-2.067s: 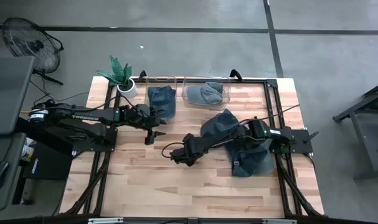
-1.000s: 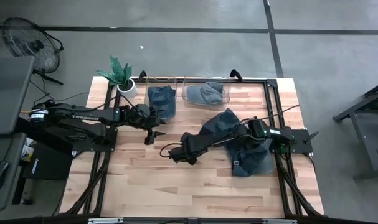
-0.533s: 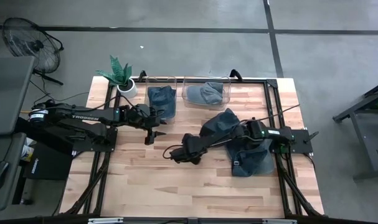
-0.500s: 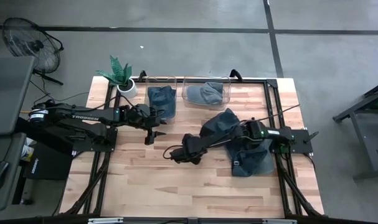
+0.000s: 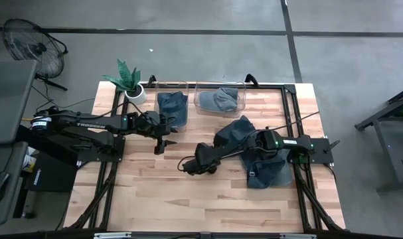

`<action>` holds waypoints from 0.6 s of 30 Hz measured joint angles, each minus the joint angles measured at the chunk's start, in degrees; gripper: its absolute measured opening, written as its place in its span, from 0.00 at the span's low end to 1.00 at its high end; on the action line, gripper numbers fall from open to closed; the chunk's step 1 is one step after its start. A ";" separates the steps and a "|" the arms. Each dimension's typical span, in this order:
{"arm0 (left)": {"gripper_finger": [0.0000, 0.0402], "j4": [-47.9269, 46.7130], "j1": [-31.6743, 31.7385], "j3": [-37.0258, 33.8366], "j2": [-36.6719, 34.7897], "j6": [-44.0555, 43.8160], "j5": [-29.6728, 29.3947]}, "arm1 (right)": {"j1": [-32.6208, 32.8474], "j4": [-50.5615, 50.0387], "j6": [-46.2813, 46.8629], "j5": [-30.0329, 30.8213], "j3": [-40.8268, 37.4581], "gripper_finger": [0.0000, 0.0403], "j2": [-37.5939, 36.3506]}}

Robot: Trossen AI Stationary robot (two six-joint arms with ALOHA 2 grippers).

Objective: Pick & Place hat
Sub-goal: Put the top blue cap into the left transparent bin

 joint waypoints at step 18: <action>0.60 0.08 0.00 0.00 0.00 -0.17 -0.02 | 0.23 0.41 4.30 2.79 -6.56 0.62 -0.28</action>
